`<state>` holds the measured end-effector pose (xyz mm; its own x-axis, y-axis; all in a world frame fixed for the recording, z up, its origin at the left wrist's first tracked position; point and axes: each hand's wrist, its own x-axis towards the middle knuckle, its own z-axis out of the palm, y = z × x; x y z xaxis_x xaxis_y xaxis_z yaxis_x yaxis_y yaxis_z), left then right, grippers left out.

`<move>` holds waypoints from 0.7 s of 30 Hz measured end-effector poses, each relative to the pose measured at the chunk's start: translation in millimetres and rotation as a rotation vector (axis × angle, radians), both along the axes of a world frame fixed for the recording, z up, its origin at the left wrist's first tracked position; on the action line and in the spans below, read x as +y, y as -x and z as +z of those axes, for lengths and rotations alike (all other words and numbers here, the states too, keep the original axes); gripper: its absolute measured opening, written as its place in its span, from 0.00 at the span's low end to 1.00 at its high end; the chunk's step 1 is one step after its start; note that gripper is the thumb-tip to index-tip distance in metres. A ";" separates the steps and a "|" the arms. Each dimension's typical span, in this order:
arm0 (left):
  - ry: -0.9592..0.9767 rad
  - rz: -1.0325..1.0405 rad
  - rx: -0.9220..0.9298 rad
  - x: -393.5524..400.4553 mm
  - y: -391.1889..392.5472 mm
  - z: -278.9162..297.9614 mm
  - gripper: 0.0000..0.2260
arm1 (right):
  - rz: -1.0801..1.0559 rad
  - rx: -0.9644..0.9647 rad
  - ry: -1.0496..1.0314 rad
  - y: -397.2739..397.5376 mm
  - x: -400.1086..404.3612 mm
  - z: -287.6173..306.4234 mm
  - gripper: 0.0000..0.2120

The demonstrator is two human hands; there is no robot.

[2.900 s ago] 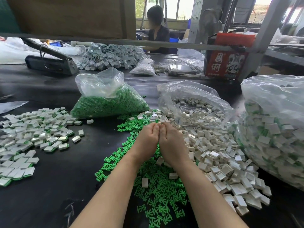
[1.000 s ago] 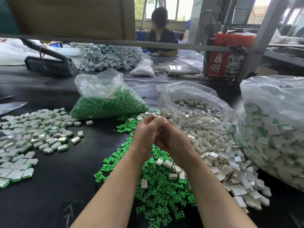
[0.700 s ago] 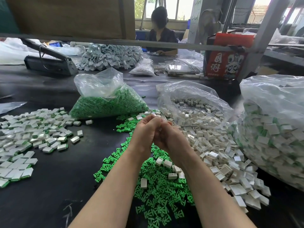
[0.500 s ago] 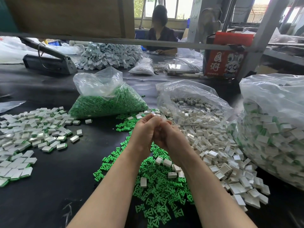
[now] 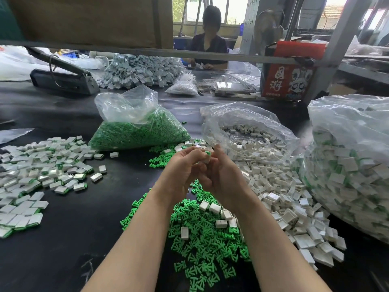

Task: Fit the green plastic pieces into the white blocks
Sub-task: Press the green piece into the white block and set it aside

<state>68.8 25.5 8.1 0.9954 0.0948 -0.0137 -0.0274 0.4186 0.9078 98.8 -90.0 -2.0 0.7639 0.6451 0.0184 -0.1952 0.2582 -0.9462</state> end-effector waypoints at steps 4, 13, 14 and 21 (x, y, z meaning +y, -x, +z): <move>-0.007 -0.044 -0.039 6.3 1.0 -1.3 0.07 | 0.005 0.039 -0.055 -0.5 -1.8 3.3 0.28; -0.282 0.277 0.125 55.7 6.0 -6.2 0.13 | -0.321 -0.130 0.291 -1.2 -8.2 1.8 0.24; -0.366 0.394 0.148 66.1 8.4 -10.1 0.11 | -0.355 -0.142 0.289 -2.0 -8.9 1.8 0.23; -1.181 0.889 0.493 138.5 39.5 -41.4 0.06 | -0.537 -0.432 0.493 -10.5 -16.3 -3.9 0.15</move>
<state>29.3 164.0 -33.3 0.5355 0.8220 0.1940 0.5196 -0.5017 0.6916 109.3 -106.4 -5.9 0.9595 0.2074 0.1908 0.2404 -0.2490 -0.9382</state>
